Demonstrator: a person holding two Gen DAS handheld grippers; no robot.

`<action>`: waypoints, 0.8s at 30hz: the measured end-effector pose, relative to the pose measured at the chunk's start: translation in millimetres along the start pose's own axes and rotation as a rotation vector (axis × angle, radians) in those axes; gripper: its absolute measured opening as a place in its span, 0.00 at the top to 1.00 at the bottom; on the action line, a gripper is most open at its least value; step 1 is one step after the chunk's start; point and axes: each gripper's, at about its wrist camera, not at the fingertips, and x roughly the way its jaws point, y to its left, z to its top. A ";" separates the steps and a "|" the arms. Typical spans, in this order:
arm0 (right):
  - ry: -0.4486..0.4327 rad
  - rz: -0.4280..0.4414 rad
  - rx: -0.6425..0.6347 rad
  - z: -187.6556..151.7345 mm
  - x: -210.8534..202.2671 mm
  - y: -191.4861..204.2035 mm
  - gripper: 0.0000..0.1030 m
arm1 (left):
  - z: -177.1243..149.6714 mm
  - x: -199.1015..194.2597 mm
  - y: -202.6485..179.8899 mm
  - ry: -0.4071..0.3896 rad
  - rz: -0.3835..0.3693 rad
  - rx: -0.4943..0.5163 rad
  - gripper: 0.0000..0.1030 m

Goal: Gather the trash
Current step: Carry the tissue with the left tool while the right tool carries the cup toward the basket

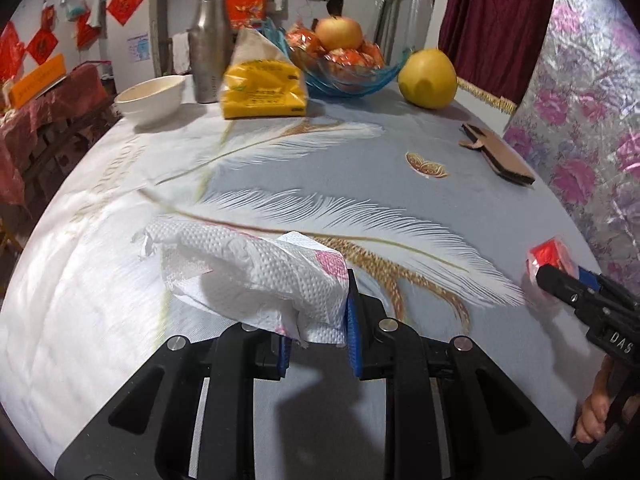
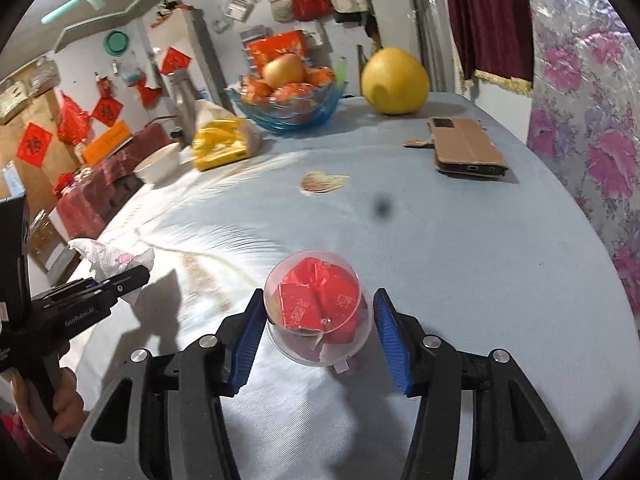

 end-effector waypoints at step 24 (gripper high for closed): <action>-0.211 0.064 -0.016 -53.3 -156.5 7.7 0.47 | -67.3 -133.5 6.0 -0.158 0.020 -0.001 0.77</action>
